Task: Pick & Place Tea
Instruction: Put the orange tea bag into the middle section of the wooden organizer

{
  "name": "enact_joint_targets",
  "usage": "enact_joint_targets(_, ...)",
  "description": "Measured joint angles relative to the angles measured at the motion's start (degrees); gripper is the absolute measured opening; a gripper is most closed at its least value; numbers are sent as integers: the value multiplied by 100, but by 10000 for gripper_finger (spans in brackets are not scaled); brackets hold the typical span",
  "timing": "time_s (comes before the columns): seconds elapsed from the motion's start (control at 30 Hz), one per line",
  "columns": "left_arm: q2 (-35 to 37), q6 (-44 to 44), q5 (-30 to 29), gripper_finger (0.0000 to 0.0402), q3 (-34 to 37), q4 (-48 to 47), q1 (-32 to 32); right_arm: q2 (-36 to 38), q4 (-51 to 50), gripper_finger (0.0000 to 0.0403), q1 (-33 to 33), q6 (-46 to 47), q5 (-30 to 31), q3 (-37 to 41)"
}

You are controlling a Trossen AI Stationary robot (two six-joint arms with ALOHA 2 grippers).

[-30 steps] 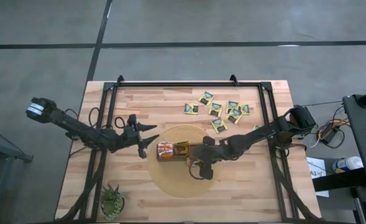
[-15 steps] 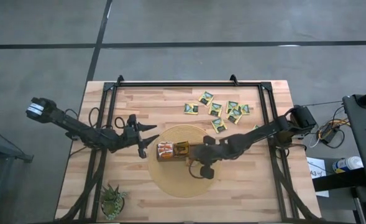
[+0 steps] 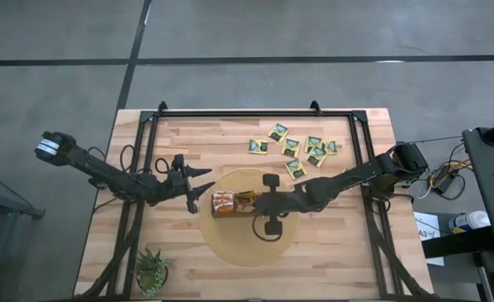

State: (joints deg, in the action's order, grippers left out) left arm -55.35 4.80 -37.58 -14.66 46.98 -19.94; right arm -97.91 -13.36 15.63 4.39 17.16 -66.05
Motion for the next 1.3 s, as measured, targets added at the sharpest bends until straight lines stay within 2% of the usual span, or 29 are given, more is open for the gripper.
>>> enact_joint_targets(0.17,0,-2,0,190,0,1,0,-164,-16,8,-28,-53,162,14)
enact_joint_targets(0.3,0,-2,0,190,0,-2,0,-358,57,8,-28,-190,693,13)
enact_joint_targets(0.4,2,-2,0,190,0,0,0,-535,63,8,-38,-200,677,-40)
enact_joint_targets(0.63,5,9,0,190,0,3,0,-880,9,8,-36,-133,221,-240)
enact_joint_targets(0.77,7,11,0,190,0,5,0,-882,19,8,-33,-151,-366,-340)
enact_joint_targets(0.97,7,11,0,190,0,5,0,-874,-161,8,-51,-40,-470,-360)
enact_joint_targets(1.17,9,5,0,190,0,5,-1,-863,-948,8,-152,275,-451,-487)
enact_joint_targets(1.3,9,4,0,190,0,5,0,-873,-702,8,-187,122,-695,-607)
